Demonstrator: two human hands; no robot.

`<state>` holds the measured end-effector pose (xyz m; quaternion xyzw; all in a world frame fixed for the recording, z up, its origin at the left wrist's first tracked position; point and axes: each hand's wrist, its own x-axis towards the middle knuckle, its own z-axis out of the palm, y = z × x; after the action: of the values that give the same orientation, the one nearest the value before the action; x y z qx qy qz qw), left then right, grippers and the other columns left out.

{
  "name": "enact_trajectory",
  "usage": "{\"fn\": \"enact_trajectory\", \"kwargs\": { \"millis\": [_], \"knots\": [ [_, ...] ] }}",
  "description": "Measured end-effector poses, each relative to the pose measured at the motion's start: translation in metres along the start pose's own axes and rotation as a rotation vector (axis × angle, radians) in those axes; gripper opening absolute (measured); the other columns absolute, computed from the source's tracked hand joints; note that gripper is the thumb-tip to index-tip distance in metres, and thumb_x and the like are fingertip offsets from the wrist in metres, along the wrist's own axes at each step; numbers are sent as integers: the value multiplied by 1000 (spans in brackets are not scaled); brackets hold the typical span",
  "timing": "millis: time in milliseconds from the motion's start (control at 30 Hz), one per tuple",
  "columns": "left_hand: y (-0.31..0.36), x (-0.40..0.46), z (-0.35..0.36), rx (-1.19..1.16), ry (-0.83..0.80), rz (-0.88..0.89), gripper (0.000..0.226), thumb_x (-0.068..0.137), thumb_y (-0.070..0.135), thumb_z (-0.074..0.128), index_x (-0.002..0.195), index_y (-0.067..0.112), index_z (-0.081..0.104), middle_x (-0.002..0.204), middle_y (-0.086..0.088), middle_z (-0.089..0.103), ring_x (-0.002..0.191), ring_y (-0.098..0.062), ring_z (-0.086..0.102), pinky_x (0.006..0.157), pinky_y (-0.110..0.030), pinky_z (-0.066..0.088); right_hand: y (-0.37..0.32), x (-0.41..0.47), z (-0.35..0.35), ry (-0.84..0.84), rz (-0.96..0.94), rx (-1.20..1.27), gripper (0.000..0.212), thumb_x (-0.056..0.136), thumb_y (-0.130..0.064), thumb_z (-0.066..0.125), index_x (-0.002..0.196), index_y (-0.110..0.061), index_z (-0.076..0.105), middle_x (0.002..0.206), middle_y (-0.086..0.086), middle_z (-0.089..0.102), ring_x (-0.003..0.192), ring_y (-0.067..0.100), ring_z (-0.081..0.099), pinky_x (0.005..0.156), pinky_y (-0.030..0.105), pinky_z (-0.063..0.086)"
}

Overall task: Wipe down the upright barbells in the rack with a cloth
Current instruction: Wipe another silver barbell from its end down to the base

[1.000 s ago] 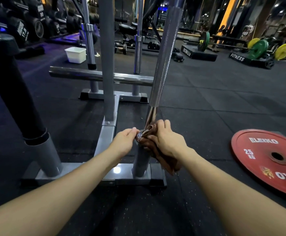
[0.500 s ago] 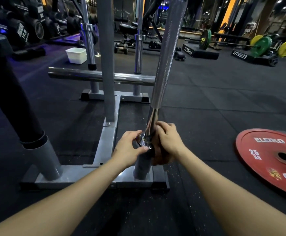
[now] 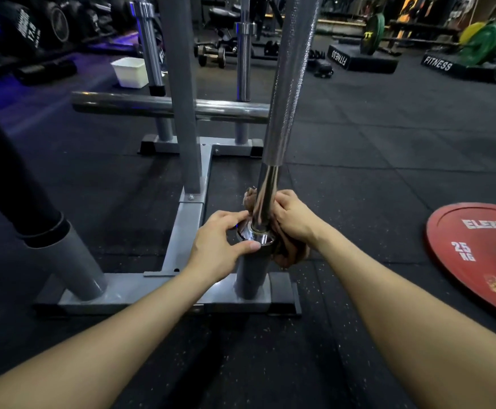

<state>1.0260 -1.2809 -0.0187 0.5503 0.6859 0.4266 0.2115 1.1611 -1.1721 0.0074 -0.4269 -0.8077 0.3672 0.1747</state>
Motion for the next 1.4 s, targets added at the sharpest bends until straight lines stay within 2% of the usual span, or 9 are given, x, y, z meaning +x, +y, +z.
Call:
{"fn": "enact_trajectory", "kwargs": {
  "millis": [100,233,400,533,733,833,967,1167,1400],
  "knots": [
    [1,1,-1,13,-12,-7,62,74,23,79,131,24,55,119,10,53,111,-7,51,100,-26,40,-2,-7,1,17,-26,-46,33,103,-25,36,128,-22,57,120,1,38,115,16,46,97,13,26],
    [1,1,-2,2,-8,-18,62,73,20,80,130,22,56,118,8,55,109,-8,53,97,-21,38,1,-34,-1,78,-21,-155,34,101,-34,39,132,-30,53,113,-5,38,104,18,52,98,38,42],
    [3,4,-3,-5,-23,-49,66,68,22,84,129,19,57,117,5,57,110,-11,55,101,-26,41,-3,-57,-7,110,-4,-338,34,100,-39,39,131,-36,53,111,-5,41,97,24,56,85,39,47],
    [2,5,-3,34,-28,-35,67,68,25,83,130,19,56,118,7,57,105,-6,53,94,-18,38,-5,-50,-5,154,13,-415,32,100,-41,37,126,-40,55,109,-4,41,92,24,57,76,35,45],
    [3,5,-3,42,-44,-46,68,71,25,82,132,19,54,121,6,55,111,-11,52,95,-20,38,-11,-10,2,107,28,-415,19,98,-28,38,88,-34,53,109,-4,40,95,28,57,73,37,42],
    [3,5,-4,41,-54,-54,68,71,24,82,132,18,54,121,6,54,112,-10,52,93,-18,37,-6,-22,2,125,8,-377,24,99,-33,38,106,-37,60,106,-4,40,90,26,57,75,37,44],
    [3,5,-5,43,-60,-70,69,69,25,83,132,17,55,119,6,55,112,-11,53,96,-19,38,-4,-47,-2,117,31,-444,32,100,-41,37,127,-42,54,105,-5,38,94,26,58,77,34,43],
    [4,5,-2,40,-54,-72,69,70,26,83,133,17,55,118,8,54,111,-11,53,96,-21,38,-7,-71,-3,142,40,-561,32,100,-43,36,126,-43,54,107,-2,42,91,29,59,78,38,49],
    [2,6,-2,74,-59,-61,68,72,26,81,133,17,54,118,8,53,111,-10,51,94,-19,36,-11,-27,0,173,106,-566,31,101,-42,32,121,-41,56,102,-2,38,96,34,58,75,38,47]
  ]
}}
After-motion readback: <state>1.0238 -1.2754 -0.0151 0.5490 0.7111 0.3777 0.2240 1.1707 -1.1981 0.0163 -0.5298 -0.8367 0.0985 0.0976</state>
